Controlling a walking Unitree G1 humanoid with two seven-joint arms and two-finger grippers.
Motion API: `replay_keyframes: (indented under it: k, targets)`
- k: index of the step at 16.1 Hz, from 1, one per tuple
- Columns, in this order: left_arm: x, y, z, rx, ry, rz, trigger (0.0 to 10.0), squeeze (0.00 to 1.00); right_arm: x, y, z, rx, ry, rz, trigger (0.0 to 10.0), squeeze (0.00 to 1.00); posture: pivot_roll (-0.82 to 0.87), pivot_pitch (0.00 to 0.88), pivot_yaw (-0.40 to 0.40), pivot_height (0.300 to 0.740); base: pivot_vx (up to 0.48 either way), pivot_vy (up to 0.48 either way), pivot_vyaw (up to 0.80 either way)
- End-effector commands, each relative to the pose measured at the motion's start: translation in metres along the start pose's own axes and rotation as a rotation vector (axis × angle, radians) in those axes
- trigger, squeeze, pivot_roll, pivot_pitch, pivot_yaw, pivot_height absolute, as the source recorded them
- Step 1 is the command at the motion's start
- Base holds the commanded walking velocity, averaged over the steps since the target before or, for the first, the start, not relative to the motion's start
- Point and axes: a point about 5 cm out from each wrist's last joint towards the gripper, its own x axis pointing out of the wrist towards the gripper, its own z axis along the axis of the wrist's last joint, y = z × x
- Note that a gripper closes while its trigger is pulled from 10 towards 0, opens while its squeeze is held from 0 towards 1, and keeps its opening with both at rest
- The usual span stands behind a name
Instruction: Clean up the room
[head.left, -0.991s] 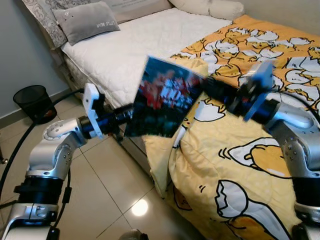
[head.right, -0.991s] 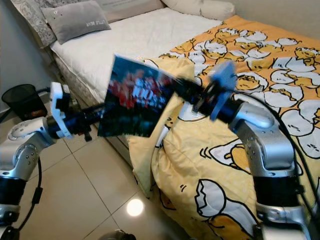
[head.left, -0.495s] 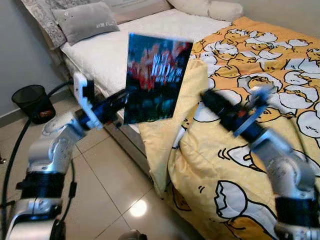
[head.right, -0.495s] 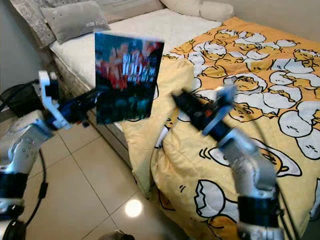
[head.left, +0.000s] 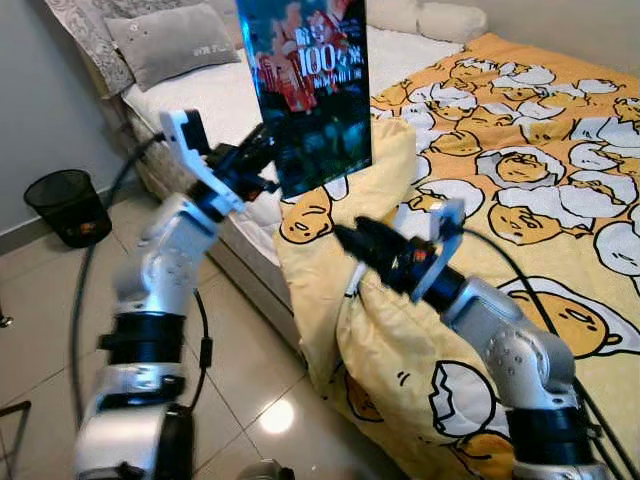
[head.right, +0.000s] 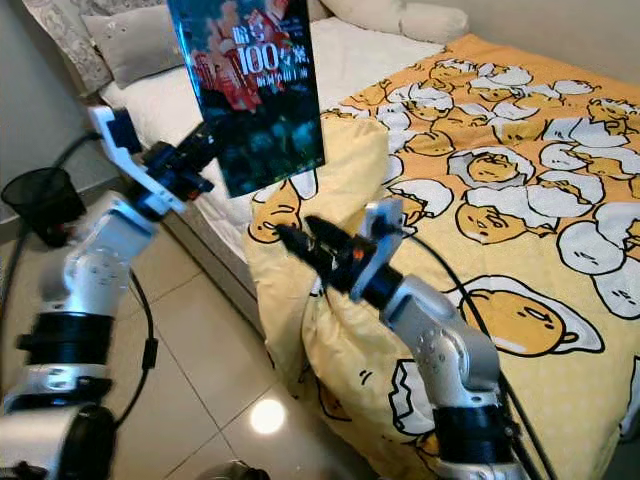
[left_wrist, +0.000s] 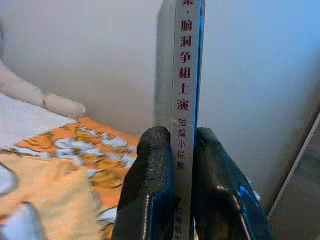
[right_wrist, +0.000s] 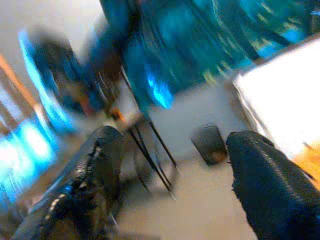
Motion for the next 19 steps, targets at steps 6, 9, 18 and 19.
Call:
replay_keyframes:
  k: [6,9,18,19]
  targets:
    - [0.016,-0.015,0.004,-0.289,-0.124,-0.027,0.0,0.0,0.026,0.015,0.024,0.252,-0.259,0.046,10.0,1.0,-0.04,0.0,0.098,0.74,0.0,0.0,0.0]
    - [0.015,-0.017,0.004,-0.315,-0.127,-0.036,0.0,0.0,0.027,0.013,0.024,0.263,-0.254,0.021,10.0,1.0,-0.04,0.0,0.098,0.74,0.0,0.0,0.0]
    - [0.012,-0.027,-0.009,-0.431,-0.052,-0.063,0.0,0.0,0.03,0.014,0.032,0.288,-0.293,0.037,10.0,0.0,-0.03,0.0,0.096,0.74,0.0,0.0,0.0]
    - [0.011,-0.032,-0.015,-0.442,-0.022,-0.08,0.0,0.0,0.032,0.012,0.034,0.298,-0.311,0.025,10.0,0.0,-0.03,0.0,0.096,0.74,0.0,0.0,0.0]
